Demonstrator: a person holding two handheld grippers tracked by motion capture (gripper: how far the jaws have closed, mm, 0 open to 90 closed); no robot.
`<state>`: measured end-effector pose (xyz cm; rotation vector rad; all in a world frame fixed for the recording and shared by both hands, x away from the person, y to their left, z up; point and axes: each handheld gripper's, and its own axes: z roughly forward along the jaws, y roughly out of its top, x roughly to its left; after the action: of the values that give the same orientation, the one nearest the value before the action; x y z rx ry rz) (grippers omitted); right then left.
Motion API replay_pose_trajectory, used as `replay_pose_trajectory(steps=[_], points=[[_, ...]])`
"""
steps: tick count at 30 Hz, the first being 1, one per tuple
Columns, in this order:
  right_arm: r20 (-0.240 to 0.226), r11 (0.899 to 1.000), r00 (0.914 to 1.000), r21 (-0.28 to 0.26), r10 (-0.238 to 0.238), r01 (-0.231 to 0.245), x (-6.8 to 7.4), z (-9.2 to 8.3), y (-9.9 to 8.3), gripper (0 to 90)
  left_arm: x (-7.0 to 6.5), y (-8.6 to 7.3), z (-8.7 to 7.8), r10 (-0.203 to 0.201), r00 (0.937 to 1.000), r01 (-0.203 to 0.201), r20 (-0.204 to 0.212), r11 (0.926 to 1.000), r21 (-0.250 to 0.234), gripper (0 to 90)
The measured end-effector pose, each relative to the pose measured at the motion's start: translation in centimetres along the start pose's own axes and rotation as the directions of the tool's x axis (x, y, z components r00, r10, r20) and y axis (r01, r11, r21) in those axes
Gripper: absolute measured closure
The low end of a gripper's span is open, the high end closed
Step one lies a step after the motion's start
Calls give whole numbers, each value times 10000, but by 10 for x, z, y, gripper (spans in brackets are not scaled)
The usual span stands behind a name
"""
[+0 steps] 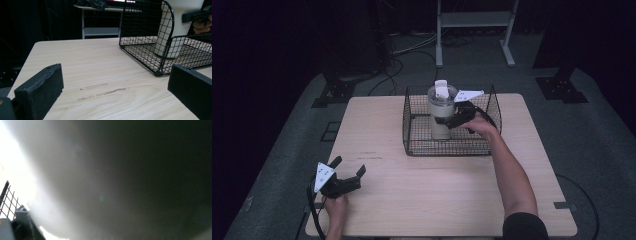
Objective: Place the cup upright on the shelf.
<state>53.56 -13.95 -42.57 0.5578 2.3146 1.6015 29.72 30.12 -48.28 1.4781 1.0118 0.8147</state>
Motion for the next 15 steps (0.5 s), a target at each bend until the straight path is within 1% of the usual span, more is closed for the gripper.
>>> replay_pose_trajectory(steps=[4,6,8,11,15], points=[[-73,9998,9998,-11,-173,173,1,-1,1,0,0,0,0,1,10000,-1,8,10000,-9,0],[-102,9998,9998,-24,-181,181,1,-1,1,0,0,0,0,5,10000,-5,11,10000,-9,0],[-162,10000,9999,-76,-41,40,1,-1,1,0,0,0,0,4,10000,-4,18,10000,-14,0],[-164,9999,9998,-68,-106,104,1,-2,1,0,1,0,0,18,10000,-17,26,10000,-18,0],[-231,10000,9997,-35,-76,75,1,-2,1,0,1,0,0,-4,10000,4,32,10000,-39,0]])
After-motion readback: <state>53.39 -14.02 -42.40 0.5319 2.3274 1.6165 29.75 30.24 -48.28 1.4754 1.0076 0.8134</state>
